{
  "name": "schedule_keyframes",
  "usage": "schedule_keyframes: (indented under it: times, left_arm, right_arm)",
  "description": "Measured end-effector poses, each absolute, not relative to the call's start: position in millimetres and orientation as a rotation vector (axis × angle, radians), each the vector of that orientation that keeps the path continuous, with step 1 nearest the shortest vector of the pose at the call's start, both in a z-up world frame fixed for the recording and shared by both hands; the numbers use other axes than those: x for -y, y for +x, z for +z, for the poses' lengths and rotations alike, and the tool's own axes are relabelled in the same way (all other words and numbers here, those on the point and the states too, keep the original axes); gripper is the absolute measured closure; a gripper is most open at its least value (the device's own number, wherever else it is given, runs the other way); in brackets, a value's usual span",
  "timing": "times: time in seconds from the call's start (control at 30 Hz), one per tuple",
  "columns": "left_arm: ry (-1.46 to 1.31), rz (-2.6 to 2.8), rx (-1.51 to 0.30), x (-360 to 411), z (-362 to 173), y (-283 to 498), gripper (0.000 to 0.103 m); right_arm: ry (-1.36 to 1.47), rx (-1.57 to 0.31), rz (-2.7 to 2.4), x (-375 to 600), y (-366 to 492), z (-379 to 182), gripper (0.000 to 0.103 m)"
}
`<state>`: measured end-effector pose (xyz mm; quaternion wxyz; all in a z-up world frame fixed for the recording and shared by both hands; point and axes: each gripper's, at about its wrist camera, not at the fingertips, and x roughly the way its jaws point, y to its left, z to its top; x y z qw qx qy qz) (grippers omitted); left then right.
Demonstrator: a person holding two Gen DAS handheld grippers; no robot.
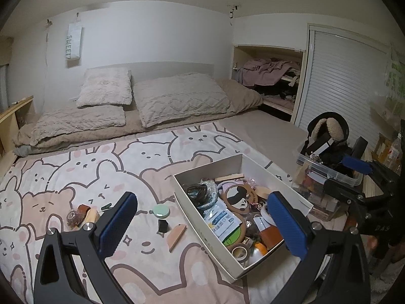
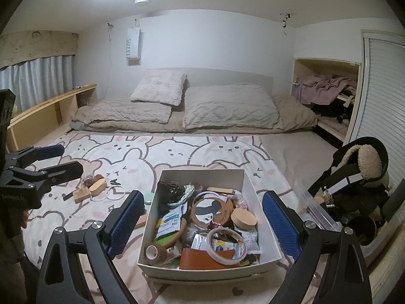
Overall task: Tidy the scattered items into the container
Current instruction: 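Move both open tools back over the remaining items on the sheet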
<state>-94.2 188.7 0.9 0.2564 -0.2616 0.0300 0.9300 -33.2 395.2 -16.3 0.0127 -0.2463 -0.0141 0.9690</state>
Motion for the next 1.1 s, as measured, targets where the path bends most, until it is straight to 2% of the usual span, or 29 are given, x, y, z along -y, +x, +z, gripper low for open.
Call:
schedule_keyframes:
  times: [0.17, 0.27, 1.1]
  left_arm:
    - [-0.701, 2.532, -0.08, -182, 1, -90, 0.0]
    - [-0.697, 2.534, -0.085, -179, 0, -89, 0.0]
    - [-0.67, 2.559, -0.105, -150, -6, -93, 0.0]
  right_arm:
    - [-0.756, 0.04, 3.008, -395, -28, -18, 0.008]
    - [-0.745, 0.038, 2.999, -394, -25, -19, 0.0]
    - [-0.687, 0.006, 2.994, -374, -31, -21, 0.0]
